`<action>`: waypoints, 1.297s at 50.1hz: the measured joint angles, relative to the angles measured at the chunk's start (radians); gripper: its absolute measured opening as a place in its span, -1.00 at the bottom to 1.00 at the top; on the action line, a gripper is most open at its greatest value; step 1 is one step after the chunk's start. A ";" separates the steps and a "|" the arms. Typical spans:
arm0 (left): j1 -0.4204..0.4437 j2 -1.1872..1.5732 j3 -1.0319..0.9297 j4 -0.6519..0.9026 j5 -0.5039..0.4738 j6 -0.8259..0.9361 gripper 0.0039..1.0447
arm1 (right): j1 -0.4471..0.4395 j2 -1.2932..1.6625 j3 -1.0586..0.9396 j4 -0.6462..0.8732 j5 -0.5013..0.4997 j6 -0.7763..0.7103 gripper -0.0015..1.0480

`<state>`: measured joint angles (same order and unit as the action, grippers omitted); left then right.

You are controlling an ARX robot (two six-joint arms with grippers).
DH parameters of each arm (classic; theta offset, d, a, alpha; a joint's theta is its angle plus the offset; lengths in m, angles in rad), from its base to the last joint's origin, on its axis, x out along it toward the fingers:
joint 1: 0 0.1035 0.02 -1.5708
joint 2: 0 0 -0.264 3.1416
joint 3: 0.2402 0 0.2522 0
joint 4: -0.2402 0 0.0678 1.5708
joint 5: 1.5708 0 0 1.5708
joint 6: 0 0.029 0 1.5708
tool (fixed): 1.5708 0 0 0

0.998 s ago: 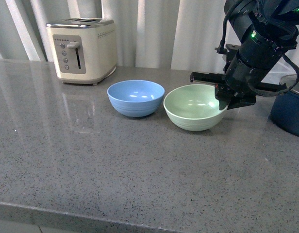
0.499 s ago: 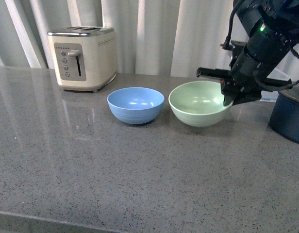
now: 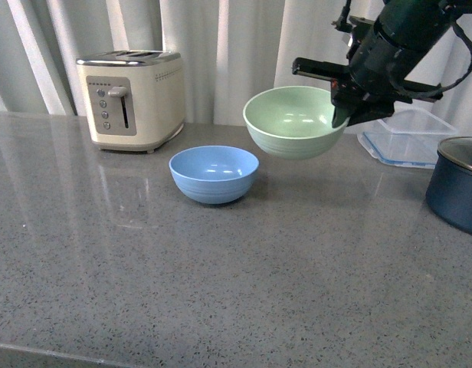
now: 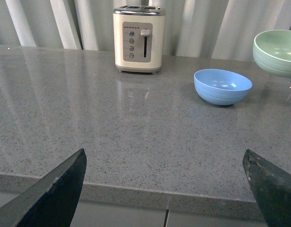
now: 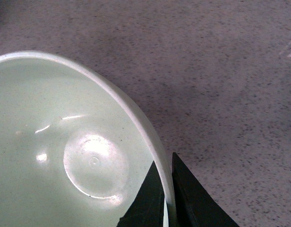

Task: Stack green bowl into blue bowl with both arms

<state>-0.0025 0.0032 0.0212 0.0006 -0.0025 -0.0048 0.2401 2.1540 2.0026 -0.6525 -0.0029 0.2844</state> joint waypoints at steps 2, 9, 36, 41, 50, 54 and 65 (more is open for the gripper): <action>0.000 0.000 0.000 0.000 0.000 0.000 0.87 | 0.009 0.000 0.004 -0.001 -0.005 0.000 -0.97; 0.000 0.000 0.000 0.000 0.000 0.000 0.87 | 0.039 0.000 0.026 -0.010 -0.020 -0.001 -0.97; 0.000 0.000 0.000 0.000 0.000 0.000 0.87 | 0.107 0.212 0.318 -0.087 -0.060 -0.005 -0.97; 0.000 0.000 0.000 0.000 0.000 0.000 0.87 | 0.108 0.249 0.364 -0.100 -0.062 -0.013 -0.97; 0.000 0.000 0.000 0.000 0.000 0.000 0.87 | 0.107 0.273 0.378 -0.105 -0.072 -0.019 -0.97; 0.000 0.000 0.000 0.000 0.000 0.000 0.87 | 0.107 0.281 0.384 -0.105 -0.075 -0.020 -0.97; 0.000 0.000 0.000 0.000 0.000 0.000 0.87 | 0.115 0.322 0.417 -0.106 -0.094 -0.035 -0.97</action>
<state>-0.0025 0.0032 0.0212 0.0006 -0.0025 -0.0048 0.3550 2.4756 2.4191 -0.7586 -0.0971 0.2493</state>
